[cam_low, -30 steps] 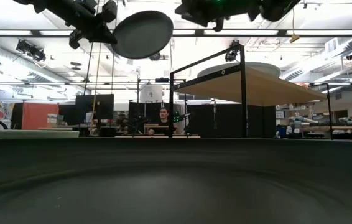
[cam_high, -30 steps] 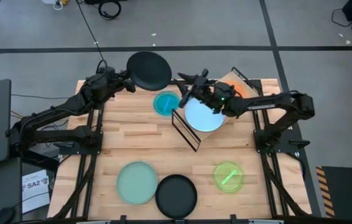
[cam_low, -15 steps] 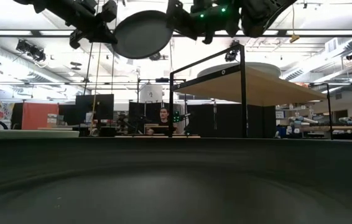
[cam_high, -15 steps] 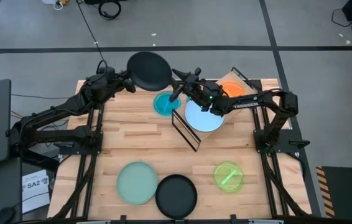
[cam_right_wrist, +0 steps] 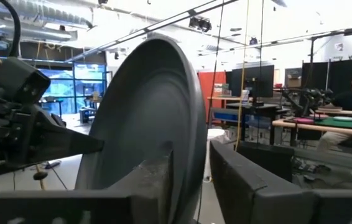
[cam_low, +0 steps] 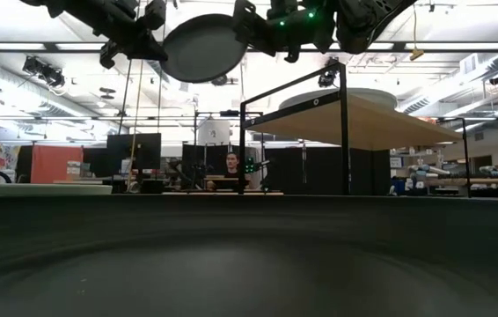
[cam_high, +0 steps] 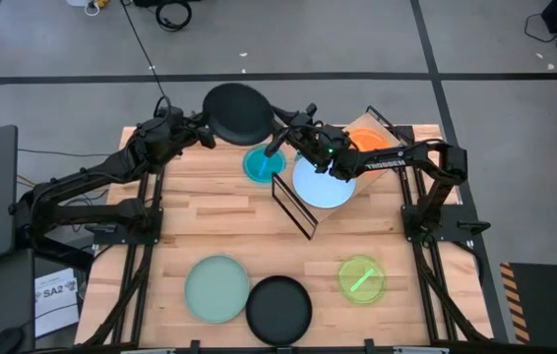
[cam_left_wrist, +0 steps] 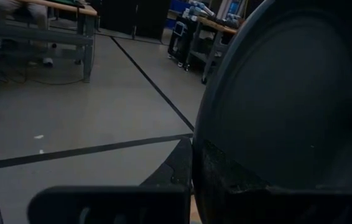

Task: Place and stack plates onto a shelf
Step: Stack the top big black plate on top of the big light blue plate on the shelf

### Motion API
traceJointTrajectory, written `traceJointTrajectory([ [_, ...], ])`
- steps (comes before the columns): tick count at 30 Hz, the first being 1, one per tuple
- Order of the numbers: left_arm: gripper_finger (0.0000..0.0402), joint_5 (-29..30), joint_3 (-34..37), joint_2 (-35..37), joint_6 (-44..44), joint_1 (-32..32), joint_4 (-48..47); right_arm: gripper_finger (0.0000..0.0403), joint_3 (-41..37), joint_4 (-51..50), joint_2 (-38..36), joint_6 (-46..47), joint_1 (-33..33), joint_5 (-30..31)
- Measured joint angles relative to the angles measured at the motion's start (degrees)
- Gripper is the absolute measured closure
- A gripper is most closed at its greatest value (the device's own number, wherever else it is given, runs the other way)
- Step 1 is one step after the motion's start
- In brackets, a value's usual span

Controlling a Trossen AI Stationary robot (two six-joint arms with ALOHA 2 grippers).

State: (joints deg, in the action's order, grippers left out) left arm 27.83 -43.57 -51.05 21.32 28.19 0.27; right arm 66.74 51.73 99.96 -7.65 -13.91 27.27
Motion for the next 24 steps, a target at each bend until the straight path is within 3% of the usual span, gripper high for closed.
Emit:
traceJointTrajectory([
  [10, 0.0369, -0.94, 0.0, 0.0, -0.22, -0.24, -0.17, 0.0375, 0.0, 0.12, -0.09, -0.1, -0.23, 1.65],
  [24, 0.035, -3.29, 0.0, 0.02, -1.26, -0.18, 0.11, 0.0381, -0.04, -0.23, -0.2, -0.19, -0.62, 2.88],
])
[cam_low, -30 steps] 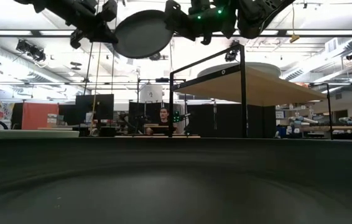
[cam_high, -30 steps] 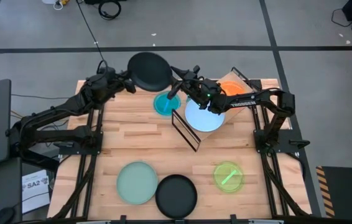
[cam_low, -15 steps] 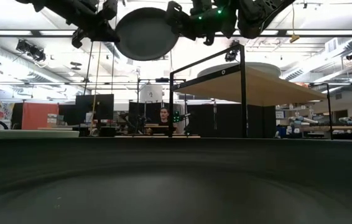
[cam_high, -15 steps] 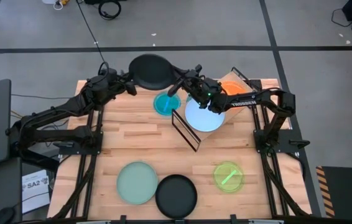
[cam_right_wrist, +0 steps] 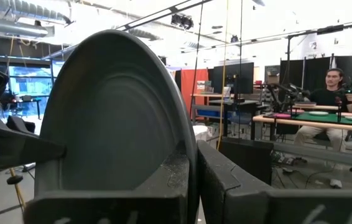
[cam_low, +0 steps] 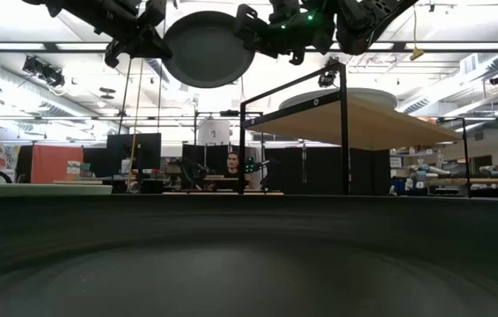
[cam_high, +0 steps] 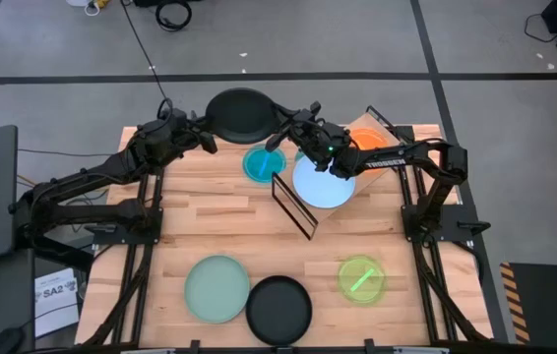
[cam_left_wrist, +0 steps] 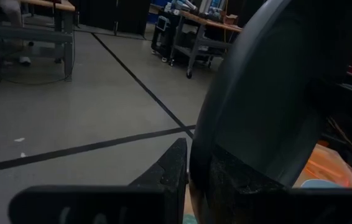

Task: Place and stack plates onto a shelf
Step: Stack the top big black plate on top of the big light blue plate on the shelf

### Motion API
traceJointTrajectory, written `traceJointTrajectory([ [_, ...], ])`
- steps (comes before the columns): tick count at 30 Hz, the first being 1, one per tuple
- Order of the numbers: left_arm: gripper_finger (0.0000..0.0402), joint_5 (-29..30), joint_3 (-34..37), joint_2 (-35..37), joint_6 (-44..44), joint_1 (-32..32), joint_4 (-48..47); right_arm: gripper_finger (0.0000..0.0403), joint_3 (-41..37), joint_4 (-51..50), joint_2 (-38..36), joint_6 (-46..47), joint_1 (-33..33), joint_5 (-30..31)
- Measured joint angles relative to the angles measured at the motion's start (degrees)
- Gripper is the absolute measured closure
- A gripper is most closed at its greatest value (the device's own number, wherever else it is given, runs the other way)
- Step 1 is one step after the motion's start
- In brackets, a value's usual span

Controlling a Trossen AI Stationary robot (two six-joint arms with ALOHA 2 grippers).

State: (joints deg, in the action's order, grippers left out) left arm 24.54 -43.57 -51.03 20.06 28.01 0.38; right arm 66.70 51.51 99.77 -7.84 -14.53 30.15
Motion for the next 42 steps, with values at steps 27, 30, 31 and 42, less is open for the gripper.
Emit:
traceJointTrajectory([
  [27, 0.0349, -2.52, 0.0, 0.02, -1.36, 0.07, -3.02, 0.0382, -0.07, -20.08, -14.79, -7.37, -5.94, 5.44],
  [30, 0.0349, -2.52, 0.0, 0.02, -1.34, 0.07, -4.43, 0.0382, -0.07, -28.83, -19.42, -7.36, -5.92, 5.4],
  [31, 0.0349, -2.54, 0.0, 0.02, -1.34, 0.07, -4.89, 0.0382, -0.07, -31.93, -21.07, -7.34, -5.92, 5.4],
  [42, 0.0349, -2.54, 0.0, 0.02, -1.34, 0.04, -6.28, 0.0382, -0.06, -56.66, -38.5, 5.49, -8.44, -0.25],
])
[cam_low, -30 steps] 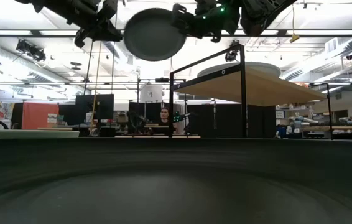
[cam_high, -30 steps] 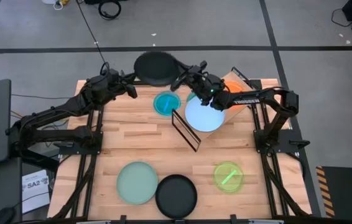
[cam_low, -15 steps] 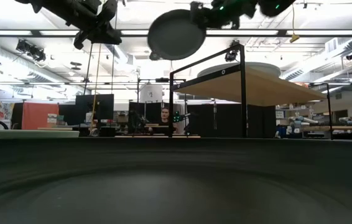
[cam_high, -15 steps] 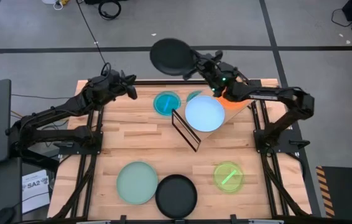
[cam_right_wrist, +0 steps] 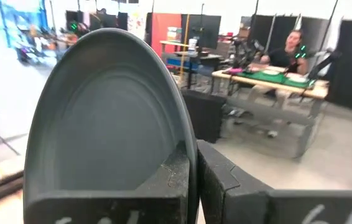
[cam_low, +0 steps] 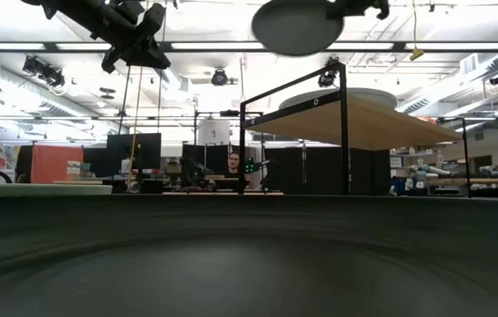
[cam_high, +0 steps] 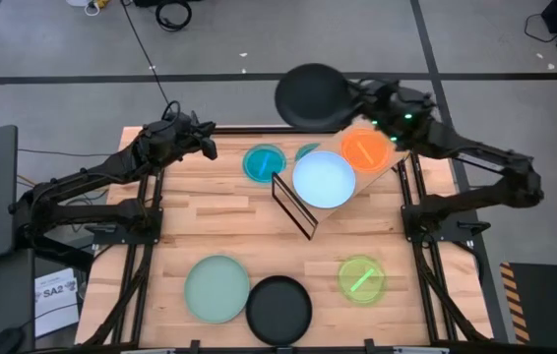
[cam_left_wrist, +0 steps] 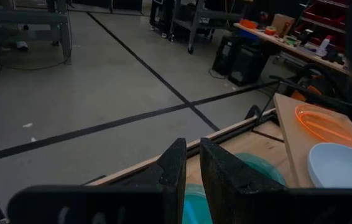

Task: Place and stack plates onto a shelf
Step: Stack the top big black plate on top of the big light blue plate on the shelf

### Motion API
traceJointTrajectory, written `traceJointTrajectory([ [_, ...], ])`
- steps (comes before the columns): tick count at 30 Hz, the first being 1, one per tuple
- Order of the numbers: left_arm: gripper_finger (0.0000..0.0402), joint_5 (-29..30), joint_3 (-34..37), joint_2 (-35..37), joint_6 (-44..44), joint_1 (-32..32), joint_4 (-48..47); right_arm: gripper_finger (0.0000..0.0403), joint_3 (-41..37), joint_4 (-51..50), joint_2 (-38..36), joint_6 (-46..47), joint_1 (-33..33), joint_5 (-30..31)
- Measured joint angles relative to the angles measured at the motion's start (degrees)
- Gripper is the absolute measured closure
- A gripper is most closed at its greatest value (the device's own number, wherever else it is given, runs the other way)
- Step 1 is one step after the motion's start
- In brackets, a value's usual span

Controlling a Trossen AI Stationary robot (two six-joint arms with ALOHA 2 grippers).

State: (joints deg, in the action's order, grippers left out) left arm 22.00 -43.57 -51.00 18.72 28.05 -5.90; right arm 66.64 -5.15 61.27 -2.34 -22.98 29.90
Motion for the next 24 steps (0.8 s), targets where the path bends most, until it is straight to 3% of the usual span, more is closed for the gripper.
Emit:
traceJointTrajectory([
  [8, 0.0349, 0.0, 0.0, 0.0, 0.0, 0.0, 0.01, 0.0382, 0.02, -11.98, -5.74, 11.76, -5.74, -8.7],
  [16, 0.0349, 0.0, 0.0, 0.0, -0.02, 0.0, 0.03, 0.0382, 0.02, -22.07, -4.66, 22.59, -12.42, -30.61],
  [24, 0.0349, 0.0, 0.0, 0.0, -0.04, 0.0, 0.05, 0.0382, 0.02, -32.62, -1.64, 26.92, -14.67, -42.78],
])
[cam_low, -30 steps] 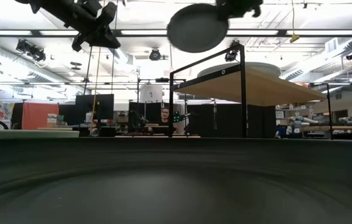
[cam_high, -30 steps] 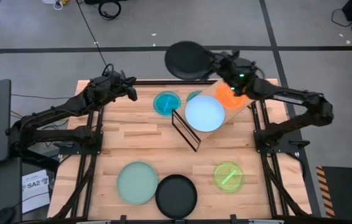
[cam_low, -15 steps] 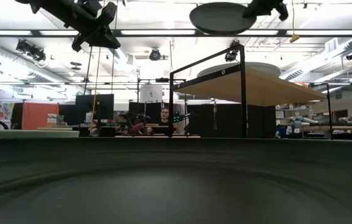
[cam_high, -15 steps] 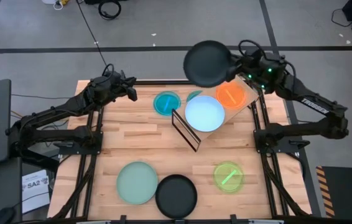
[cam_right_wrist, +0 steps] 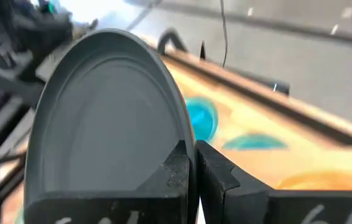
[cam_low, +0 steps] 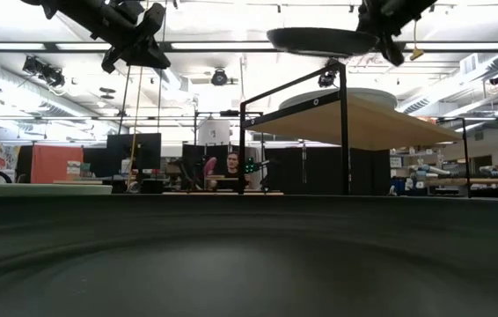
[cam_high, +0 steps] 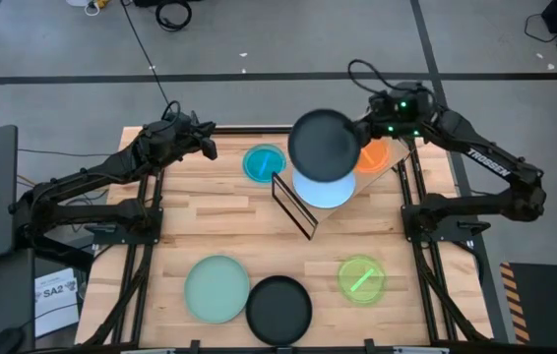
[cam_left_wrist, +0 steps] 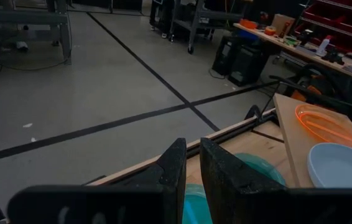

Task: Place and stack plates onto a shelf
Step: Stack the top big black plate on top of the big light blue plate on the shelf

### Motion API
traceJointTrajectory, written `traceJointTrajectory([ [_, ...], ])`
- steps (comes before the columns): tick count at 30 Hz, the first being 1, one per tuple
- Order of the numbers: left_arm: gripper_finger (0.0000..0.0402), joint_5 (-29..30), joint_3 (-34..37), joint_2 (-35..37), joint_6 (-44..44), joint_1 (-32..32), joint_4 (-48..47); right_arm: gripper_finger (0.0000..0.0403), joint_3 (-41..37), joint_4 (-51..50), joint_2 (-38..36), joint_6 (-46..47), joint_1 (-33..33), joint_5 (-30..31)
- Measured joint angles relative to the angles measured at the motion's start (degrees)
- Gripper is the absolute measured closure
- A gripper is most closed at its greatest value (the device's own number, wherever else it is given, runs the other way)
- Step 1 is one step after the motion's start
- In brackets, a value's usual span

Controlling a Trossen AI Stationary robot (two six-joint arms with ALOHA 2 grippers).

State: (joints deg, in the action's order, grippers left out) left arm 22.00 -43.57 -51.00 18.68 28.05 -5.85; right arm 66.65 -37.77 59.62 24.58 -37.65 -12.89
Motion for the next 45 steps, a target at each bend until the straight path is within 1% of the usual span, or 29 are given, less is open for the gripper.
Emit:
traceJointTrajectory([
  [6, 0.0349, 0.0, 0.0, 0.0, 0.0, 0.0, -0.02, 0.0382, 0.0, -4.05, 3.3, 0.02, 0.19, -4.73],
  [11, 0.0349, 0.0, 0.0, 0.0, 0.0, 0.0, -0.02, 0.0382, 0.0, -6.87, 5.78, -0.56, 0.9, -5.43],
  [15, 0.0349, 0.0, 0.0, 0.0, 0.0, -0.02, -0.02, 0.0381, 0.0, -9.22, 7.35, -1.48, 1.68, -5.4],
  [20, 0.0349, 0.0, 0.0, 0.0, 0.0, -0.02, -0.02, 0.0377, 0.0, -8.94, 8.67, -1.81, 2.01, -4.98],
  [30, 0.0349, -0.01, 0.0, 0.0, 0.0, -0.02, -0.02, 0.0377, 0.0, -9.5, 8.8, -2.7, 1.97, -4.31],
  [36, 0.0349, 0.0, 0.0, 0.0, 0.0, -0.02, -0.02, 0.0376, 0.0, -10.13, 8.8, -3.95, 1.97, -1.64],
  [45, 0.0349, 0.0, 0.0, -0.01, 0.0, -0.02, -0.02, 0.0376, 0.0, -10.15, 8.8, -3.82, 1.97, -1.55],
])
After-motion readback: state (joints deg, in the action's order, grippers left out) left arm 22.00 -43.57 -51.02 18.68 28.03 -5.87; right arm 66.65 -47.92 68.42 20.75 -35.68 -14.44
